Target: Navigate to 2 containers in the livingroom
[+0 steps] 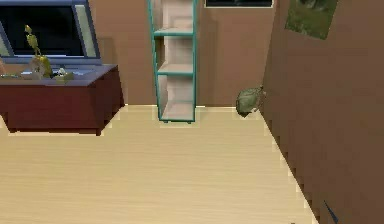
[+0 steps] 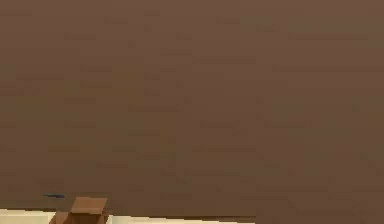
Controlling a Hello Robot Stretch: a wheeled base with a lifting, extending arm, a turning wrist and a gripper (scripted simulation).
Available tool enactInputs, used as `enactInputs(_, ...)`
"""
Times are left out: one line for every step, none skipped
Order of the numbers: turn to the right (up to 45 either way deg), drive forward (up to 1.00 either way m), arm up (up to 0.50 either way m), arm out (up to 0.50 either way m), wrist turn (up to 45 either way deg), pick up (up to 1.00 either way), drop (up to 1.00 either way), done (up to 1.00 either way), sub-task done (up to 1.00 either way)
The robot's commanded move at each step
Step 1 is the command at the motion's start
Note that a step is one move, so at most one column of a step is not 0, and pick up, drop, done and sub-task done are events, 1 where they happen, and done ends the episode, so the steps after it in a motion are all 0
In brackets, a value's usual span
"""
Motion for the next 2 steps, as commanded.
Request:
enactInputs(-15.0,0.0,0.0,0.0,0.0,0.0,0.0,0.0,0.0)
enactInputs(0.0,0.45,0.0,0.0,0.0,0.0,0.0,0.0,0.0)
